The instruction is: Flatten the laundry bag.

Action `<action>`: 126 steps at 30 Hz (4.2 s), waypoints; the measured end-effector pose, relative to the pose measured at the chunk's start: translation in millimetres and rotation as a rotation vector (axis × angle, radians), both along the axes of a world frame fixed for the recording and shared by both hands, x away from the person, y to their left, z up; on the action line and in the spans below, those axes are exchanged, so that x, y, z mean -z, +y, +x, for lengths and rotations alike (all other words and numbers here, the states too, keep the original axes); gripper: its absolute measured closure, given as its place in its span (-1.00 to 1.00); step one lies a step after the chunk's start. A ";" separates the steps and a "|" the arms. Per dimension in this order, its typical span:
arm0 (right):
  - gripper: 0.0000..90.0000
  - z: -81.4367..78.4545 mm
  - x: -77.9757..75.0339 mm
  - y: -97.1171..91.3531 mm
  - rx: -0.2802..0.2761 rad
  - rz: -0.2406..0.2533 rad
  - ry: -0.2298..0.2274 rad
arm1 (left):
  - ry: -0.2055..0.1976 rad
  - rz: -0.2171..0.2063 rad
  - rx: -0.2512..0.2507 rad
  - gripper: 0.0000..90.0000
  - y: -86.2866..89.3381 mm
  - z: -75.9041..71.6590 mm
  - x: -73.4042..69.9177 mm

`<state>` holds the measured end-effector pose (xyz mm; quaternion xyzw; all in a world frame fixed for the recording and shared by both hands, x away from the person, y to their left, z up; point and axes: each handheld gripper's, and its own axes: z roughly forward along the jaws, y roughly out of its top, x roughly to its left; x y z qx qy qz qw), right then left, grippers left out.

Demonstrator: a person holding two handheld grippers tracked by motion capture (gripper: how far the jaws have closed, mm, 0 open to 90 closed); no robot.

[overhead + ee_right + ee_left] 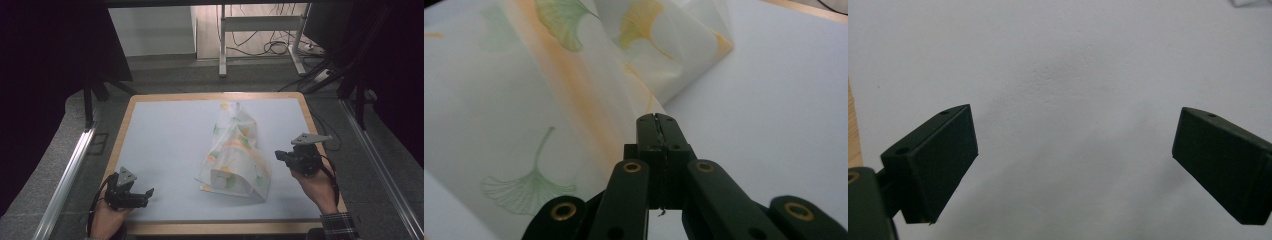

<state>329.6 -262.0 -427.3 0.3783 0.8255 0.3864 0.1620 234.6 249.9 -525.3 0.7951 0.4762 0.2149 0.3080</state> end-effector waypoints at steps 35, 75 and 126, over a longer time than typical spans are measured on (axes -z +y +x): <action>0.53 -30.8 23.4 97.3 -0.096 -0.095 -0.064 | 0.005 0.000 0.001 -0.91 0.3 -0.1 0.3; 0.07 -45.3 9.6 -115.4 0.279 -0.028 0.086 | -0.069 -0.141 0.203 -0.63 -79.7 17.1 -21.2; 0.89 -44.0 -0.6 -72.2 0.089 0.051 0.081 | -0.012 -0.081 0.096 1.00 -66.7 94.5 -34.9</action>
